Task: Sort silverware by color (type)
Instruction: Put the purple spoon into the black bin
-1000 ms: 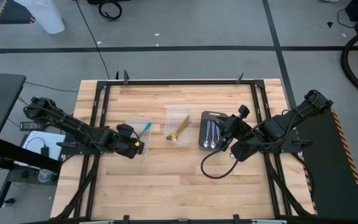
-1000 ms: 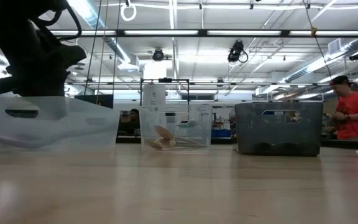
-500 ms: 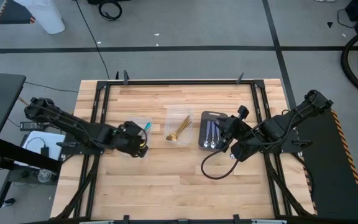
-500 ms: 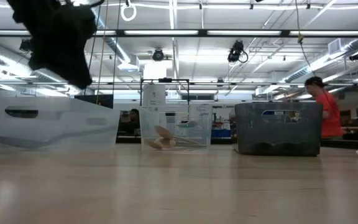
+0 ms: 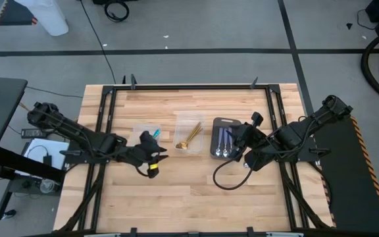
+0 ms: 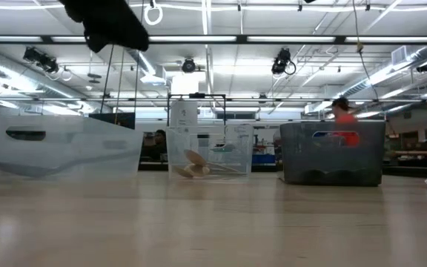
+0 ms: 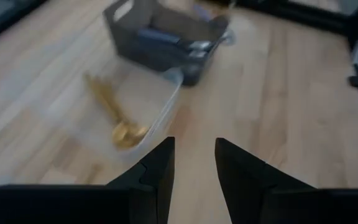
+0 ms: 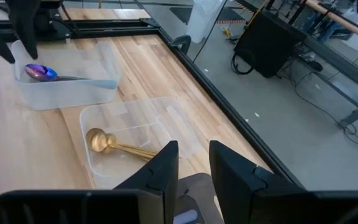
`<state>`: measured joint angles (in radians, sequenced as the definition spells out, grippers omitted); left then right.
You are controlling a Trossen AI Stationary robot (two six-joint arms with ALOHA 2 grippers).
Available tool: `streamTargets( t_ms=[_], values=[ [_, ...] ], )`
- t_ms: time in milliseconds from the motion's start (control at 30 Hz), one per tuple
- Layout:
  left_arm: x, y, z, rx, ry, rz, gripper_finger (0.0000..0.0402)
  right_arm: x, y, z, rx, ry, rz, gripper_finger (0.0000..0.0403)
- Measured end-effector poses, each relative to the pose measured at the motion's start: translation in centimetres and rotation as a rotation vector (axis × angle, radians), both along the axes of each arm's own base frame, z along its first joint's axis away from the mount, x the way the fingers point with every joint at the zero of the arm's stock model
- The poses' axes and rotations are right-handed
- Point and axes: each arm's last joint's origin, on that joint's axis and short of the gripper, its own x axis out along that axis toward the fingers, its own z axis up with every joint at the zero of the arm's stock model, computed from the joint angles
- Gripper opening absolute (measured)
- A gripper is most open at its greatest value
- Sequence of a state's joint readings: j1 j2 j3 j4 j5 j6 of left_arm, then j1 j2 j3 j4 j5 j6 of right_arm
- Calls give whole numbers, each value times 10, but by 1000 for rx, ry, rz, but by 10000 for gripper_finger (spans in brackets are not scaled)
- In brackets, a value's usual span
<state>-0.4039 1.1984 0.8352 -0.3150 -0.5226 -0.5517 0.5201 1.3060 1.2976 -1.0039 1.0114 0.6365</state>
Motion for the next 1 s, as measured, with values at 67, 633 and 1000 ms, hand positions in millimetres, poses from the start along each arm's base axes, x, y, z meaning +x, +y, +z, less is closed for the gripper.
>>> streamTargets(
  t_ms=[67, 633, 1000],
  values=[
    [1, -2, 3, 21, -25, -29, 123, 0, 0, 0, 13, 7, 9, 101],
    [8, -11, 0, 43, -57, -76, 123, 1, 10, -25, 239, 135, 147, 101],
    [11, -9, -1, 45, -59, -63, 123, -1, 14, -31, 391, 214, 214, 101]
  ],
)
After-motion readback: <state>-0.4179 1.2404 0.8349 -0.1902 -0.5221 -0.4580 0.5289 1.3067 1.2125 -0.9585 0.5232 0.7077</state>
